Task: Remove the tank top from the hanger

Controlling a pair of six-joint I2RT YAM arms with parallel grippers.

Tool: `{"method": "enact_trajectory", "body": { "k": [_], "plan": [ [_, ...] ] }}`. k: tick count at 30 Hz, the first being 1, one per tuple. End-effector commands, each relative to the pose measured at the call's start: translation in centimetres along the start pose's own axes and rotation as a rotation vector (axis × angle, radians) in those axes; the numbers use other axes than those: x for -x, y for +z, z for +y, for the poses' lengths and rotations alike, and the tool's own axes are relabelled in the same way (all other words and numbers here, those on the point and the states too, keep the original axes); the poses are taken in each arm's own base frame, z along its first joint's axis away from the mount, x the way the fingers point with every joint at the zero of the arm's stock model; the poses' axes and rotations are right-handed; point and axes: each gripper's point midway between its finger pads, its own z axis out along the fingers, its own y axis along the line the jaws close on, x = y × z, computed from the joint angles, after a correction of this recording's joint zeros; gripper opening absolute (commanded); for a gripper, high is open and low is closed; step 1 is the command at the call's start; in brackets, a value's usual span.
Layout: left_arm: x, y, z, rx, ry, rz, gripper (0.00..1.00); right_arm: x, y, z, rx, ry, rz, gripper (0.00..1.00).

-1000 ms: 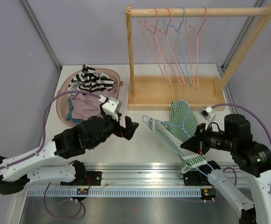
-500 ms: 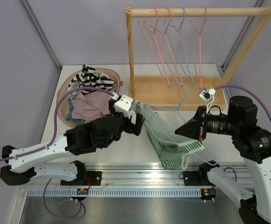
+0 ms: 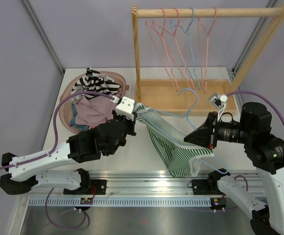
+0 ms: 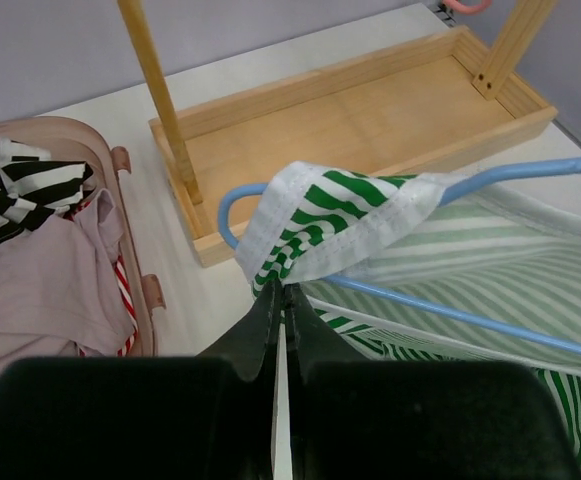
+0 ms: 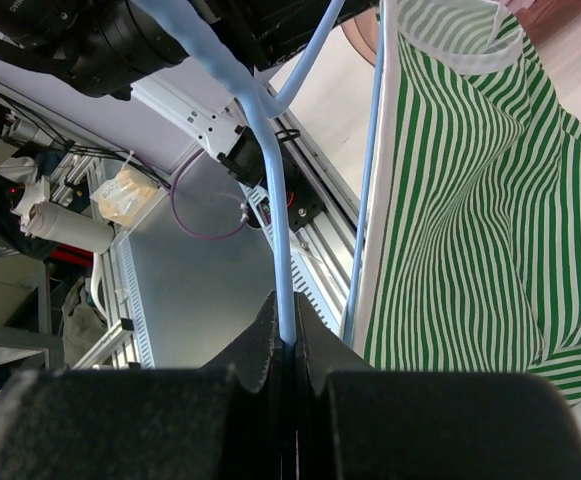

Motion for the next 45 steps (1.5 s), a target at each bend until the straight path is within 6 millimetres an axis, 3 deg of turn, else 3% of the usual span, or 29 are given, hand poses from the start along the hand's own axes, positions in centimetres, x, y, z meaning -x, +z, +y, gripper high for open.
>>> {"method": "enact_trajectory", "body": {
  "k": [1,8,11,15,18,20,21,22,23,24,25,27,28,29,31,32,33,34,35,37,38,39,40,41,42,43,44,45],
  "plan": [
    [2.6,-0.5,2.6,0.114,-0.098,-0.09,0.0,-0.1,-0.2,0.5,0.022,-0.048,-0.001,0.0],
    [2.1,-0.7,8.8,0.319,-0.215,-0.111,0.0,-1.9,-0.5,1.1,0.046,-0.082,0.063,0.0],
    [1.7,-0.7,10.4,0.352,-0.246,-0.113,0.0,-2.4,-0.9,2.2,0.085,-0.127,0.071,0.0],
    [1.1,-0.6,11.5,0.376,-0.279,-0.101,0.0,-2.4,-1.7,3.5,0.131,-0.21,0.048,0.0],
    [1.1,-0.7,10.8,0.311,-0.305,-0.103,0.0,-1.2,-1.7,3.4,0.113,-0.259,-0.02,0.0],
    [1.8,-0.4,8.1,0.146,-0.311,-0.116,0.0,0.0,-0.9,1.8,0.039,-0.246,-0.105,0.0],
    [1.2,-0.4,6.9,0.067,-0.304,-0.115,0.0,2.4,-0.7,2.3,0.057,-0.261,-0.212,0.0],
    [1.1,-0.6,4.3,-0.091,-0.283,-0.109,0.0,2.5,-0.1,1.5,0.046,-0.243,-0.254,0.0],
    [2.4,-0.9,2.7,-0.19,-0.301,-0.162,0.0,3.4,0.1,1.6,0.062,-0.242,-0.303,0.0],
    [2.4,-1.4,1.5,-0.274,-0.296,-0.18,0.0,5.8,-0.6,3.2,0.113,-0.269,-0.429,0.0],
    [1.1,-1.8,-0.9,-0.398,-0.269,-0.155,0.0,6.0,0.1,2.4,0.122,-0.245,-0.455,0.0],
    [1.0,-2.6,-3.3,-0.52,-0.252,-0.182,0.0,8.8,-0.6,3.8,0.182,-0.273,-0.6,0.0],
    [-0.5,-3.5,-5.3,-0.622,-0.213,-0.157,0.0,9.2,-0.2,3.3,0.187,-0.26,-0.625,0.0],
    [-0.6,-4.0,-6.4,-0.673,-0.198,-0.168,0.0,10.4,-0.7,4.1,0.22,-0.302,-0.693,0.0],
    [-2.7,-5.3,-8.9,-0.812,-0.153,-0.128,0.0,11.4,-0.1,2.8,0.216,-0.256,-0.76,0.0],
    [-3.0,-5.7,-9.5,-0.853,-0.149,-0.126,0.0,12.4,-1.0,3.6,0.246,-0.3,-0.841,0.0],
    [-3.7,-6.0,-10.1,-0.892,-0.143,-0.106,0.0,12.6,-0.6,2.1,0.221,-0.257,-0.883,0.0],
    [-4.5,-6.0,-10.5,-0.911,-0.138,-0.084,0.0,13.1,-1.0,2.0,0.214,-0.259,-0.922,0.0],
    [-5.5,-5.4,-10.4,-0.882,-0.14,-0.056,0.0,13.2,-0.9,1.2,0.163,-0.273,-0.921,0.0],
    [-6.9,-3.8,-8.9,-0.755,-0.15,-0.004,0.0,14.4,-2.3,1.2,0.042,-0.3,-0.929,0.0],
    [-7.2,-3.3,-8.3,-0.708,-0.151,0.007,0.0,13.2,-1.4,-1.0,-0.069,-0.237,-0.823,0.0],
    [-7.5,-2.7,-7.6,-0.65,-0.159,0.025,0.0,14.3,-2.9,-0.3,-0.144,-0.295,-0.827,0.0],
    [-8.5,-1.7,-5.7,-0.529,-0.148,0.061,0.0,14.2,-3.2,-0.8,-0.204,-0.298,-0.792,0.0],
    [-8.4,-1.2,-4.8,-0.465,-0.148,0.074,0.0,12.7,-2.9,-3.9,-0.348,-0.249,-0.692,0.0],
    [-8.6,-0.7,-3.9,-0.398,-0.158,0.094,0.0,13.7,-4.5,-2.9,-0.391,-0.256,-0.705,0.0],
    [-9.8,-0.1,-2.0,-0.285,-0.135,0.132,0.0,13.6,-5.1,-3.5,-0.451,-0.245,-0.679,0.0],
    [-10.2,0.1,-1.4,-0.238,-0.127,0.153,0.0,12.2,-5.3,-4.7,-0.517,-0.209,-0.609,0.0],
    [-9.8,0.3,-0.8,-0.196,-0.129,0.154,0.0,13.0,-6.4,-4.7,-0.575,-0.205,-0.62,0.0]
  ]
}}
